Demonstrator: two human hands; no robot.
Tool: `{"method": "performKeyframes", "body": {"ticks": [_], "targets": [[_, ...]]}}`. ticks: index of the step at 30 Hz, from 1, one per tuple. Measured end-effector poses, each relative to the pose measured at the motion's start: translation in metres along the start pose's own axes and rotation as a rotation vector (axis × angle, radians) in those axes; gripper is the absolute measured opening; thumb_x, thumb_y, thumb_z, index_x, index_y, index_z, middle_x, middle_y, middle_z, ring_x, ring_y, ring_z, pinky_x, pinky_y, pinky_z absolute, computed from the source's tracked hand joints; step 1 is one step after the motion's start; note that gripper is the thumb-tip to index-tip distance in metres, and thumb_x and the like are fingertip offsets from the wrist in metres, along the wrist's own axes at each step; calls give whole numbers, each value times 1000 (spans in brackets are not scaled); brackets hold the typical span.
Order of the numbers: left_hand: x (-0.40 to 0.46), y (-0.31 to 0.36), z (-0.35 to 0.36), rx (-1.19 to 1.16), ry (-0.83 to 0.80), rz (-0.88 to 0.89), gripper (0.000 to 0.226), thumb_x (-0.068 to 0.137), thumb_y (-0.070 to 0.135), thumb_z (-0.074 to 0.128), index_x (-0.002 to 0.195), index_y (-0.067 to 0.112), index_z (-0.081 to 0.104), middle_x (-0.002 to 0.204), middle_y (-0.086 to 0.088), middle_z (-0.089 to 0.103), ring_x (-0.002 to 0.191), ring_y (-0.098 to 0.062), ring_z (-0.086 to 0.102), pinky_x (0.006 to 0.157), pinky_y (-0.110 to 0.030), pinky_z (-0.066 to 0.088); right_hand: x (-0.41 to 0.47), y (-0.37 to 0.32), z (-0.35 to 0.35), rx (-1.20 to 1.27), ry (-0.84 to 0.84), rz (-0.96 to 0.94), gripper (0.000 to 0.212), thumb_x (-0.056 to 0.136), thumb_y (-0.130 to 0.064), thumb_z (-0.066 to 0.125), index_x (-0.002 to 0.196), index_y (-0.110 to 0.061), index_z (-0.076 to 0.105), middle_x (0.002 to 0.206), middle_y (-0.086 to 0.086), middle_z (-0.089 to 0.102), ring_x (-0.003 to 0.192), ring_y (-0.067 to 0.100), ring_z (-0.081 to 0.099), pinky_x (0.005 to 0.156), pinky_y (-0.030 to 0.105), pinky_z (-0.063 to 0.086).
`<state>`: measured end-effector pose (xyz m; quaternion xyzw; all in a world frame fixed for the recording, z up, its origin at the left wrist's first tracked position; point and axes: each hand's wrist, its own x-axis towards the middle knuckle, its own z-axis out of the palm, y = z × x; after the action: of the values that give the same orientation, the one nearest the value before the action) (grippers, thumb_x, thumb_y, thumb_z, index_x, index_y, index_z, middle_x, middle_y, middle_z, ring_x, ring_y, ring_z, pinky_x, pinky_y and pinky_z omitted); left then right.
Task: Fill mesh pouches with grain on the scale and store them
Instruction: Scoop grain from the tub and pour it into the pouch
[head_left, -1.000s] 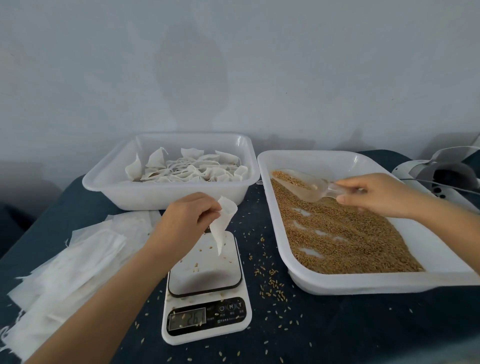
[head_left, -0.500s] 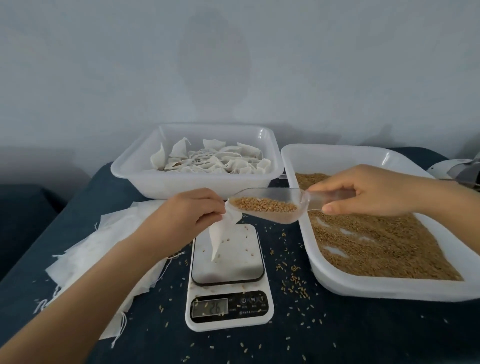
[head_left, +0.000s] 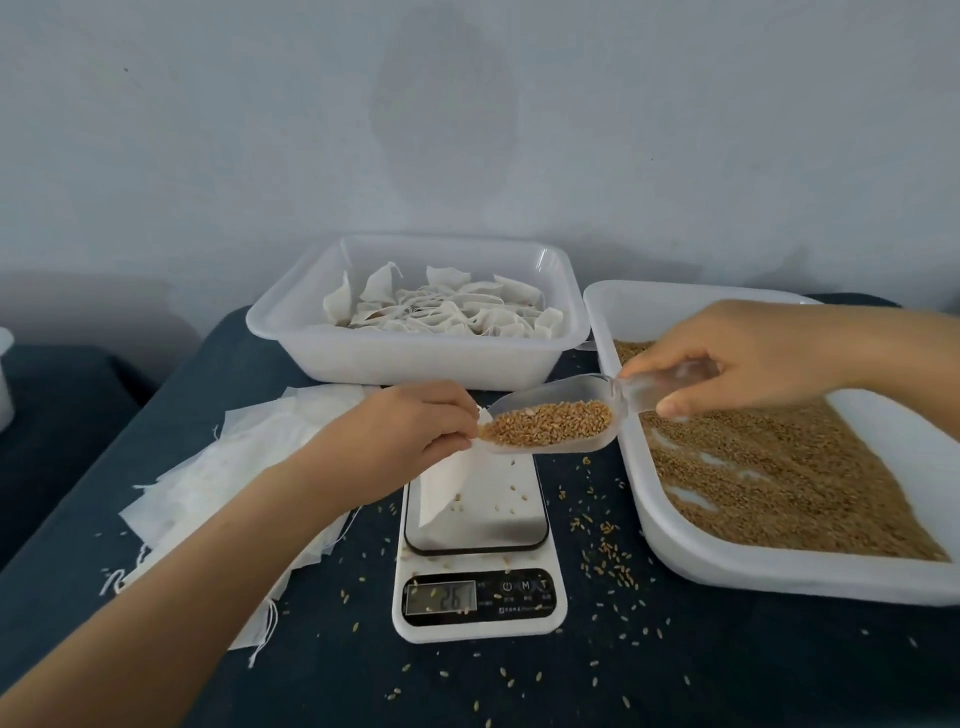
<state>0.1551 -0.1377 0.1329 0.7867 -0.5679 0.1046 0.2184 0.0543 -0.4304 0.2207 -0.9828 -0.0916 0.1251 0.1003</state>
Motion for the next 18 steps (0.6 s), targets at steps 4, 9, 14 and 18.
{"method": "performKeyframes", "body": {"ticks": [4, 9, 14, 18], "targets": [[4, 4, 3, 11, 0, 57, 12, 83, 9, 69, 94, 8, 73, 103, -2, 67, 87, -15, 65, 77, -33, 54, 3, -9, -17, -87, -39, -19, 40, 81, -48, 61, 120, -53, 51, 106, -36, 58, 89, -22, 52, 73, 8, 36], [7, 9, 2, 48, -25, 186, 10, 81, 8, 67, 88, 4, 74, 97, -6, 70, 82, -20, 68, 68, -36, 57, 8, -28, -37, -213, -99, -23, 45, 79, -50, 58, 124, -49, 54, 106, -26, 63, 89, -9, 57, 79, 20, 46], [7, 13, -2, 105, -68, 271, 11, 82, 13, 63, 81, 7, 73, 85, -5, 67, 73, -18, 65, 61, -27, 54, 13, -41, -44, -314, -128, -35, 43, 82, -44, 63, 124, -46, 56, 110, -26, 62, 94, -8, 54, 81, 4, 37], [5, 12, -2, 86, -68, 248, 12, 83, 12, 62, 82, 6, 72, 86, -7, 66, 72, -20, 64, 61, -28, 54, 18, -44, -48, -350, -136, -54, 43, 84, -41, 64, 126, -43, 56, 92, -34, 56, 79, -27, 46, 70, -6, 31]]}}
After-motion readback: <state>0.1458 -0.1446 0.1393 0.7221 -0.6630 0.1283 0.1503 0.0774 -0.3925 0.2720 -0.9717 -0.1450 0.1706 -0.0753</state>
